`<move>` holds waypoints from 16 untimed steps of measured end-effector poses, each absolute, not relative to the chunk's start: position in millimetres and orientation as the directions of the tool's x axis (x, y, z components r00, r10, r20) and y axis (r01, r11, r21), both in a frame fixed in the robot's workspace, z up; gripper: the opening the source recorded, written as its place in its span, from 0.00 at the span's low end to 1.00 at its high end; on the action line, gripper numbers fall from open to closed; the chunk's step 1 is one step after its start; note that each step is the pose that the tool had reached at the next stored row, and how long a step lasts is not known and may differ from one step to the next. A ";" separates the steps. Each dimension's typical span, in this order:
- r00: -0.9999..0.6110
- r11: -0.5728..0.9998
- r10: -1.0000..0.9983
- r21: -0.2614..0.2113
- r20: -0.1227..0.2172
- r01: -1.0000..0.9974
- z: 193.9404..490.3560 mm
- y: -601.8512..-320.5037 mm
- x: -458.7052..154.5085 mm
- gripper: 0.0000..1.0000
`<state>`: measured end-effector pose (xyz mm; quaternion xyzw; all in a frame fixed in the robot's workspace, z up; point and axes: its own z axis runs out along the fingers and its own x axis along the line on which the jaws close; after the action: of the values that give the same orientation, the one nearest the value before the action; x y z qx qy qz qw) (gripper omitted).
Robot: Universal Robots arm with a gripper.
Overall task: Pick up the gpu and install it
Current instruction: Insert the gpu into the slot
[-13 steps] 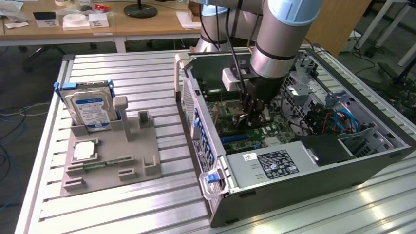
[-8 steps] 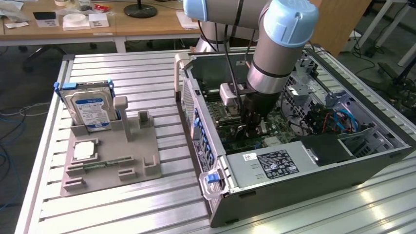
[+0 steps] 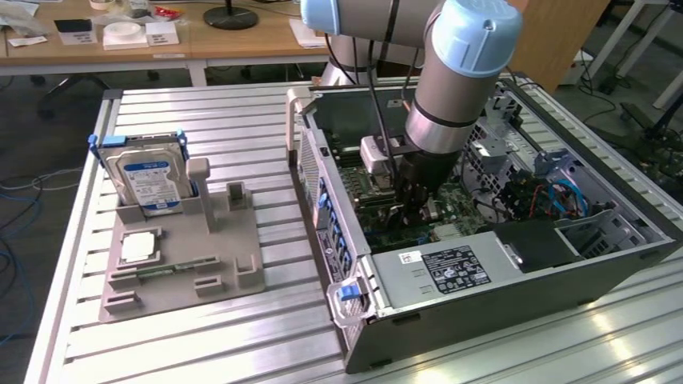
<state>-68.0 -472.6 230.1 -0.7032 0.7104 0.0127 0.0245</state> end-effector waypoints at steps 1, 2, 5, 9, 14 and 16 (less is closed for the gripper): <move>-0.010 0.011 -0.999 -0.016 -0.053 -1.000 230.2 -472.7 -68.1 0.28; -0.010 0.011 -0.999 -0.016 -0.053 -1.000 230.2 -472.6 -68.1 0.28; -0.010 0.011 -0.998 -0.016 -0.064 -1.000 230.1 -472.6 -68.1 0.28; -0.010 0.011 -0.998 -0.016 -0.069 -1.000 232.0 -472.6 -68.1 0.28; -0.010 0.011 -0.998 -0.016 -0.069 -1.000 233.3 -472.6 -68.1 0.28; -0.010 0.011 -0.998 -0.016 -0.069 -1.000 233.7 -472.1 -68.1 0.28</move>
<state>-68.1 -472.1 233.7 -0.7029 0.7104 0.0184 0.0301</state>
